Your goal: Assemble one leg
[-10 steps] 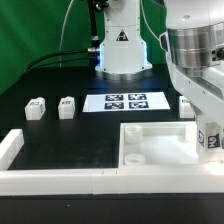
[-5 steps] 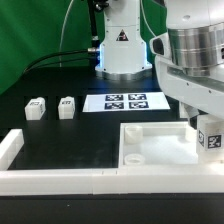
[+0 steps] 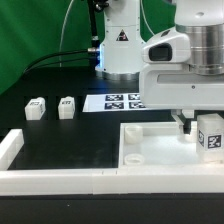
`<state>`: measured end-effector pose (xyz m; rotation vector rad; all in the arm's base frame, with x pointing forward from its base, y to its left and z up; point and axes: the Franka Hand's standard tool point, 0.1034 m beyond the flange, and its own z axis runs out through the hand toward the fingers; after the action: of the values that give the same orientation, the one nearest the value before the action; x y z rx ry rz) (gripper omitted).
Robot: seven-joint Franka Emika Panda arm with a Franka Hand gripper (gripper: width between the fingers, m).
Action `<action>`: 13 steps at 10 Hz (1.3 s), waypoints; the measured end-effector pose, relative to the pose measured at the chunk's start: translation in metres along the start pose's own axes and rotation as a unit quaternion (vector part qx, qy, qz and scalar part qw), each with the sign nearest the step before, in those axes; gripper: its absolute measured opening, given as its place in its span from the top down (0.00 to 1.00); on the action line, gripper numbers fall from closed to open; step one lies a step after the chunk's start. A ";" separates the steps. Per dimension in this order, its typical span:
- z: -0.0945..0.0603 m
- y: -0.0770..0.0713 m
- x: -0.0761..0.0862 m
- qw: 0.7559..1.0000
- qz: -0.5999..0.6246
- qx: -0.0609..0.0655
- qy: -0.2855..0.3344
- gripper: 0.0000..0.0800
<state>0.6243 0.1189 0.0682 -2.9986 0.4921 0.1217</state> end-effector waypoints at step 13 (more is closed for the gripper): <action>0.000 0.010 0.003 0.984 -0.181 0.000 -0.004 0.64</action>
Offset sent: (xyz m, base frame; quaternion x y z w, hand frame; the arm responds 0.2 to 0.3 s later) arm -0.0050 -0.0064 -0.0001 0.0206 0.0066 -0.2473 0.9687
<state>0.6236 0.1084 0.0669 -3.0248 -0.0580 0.1044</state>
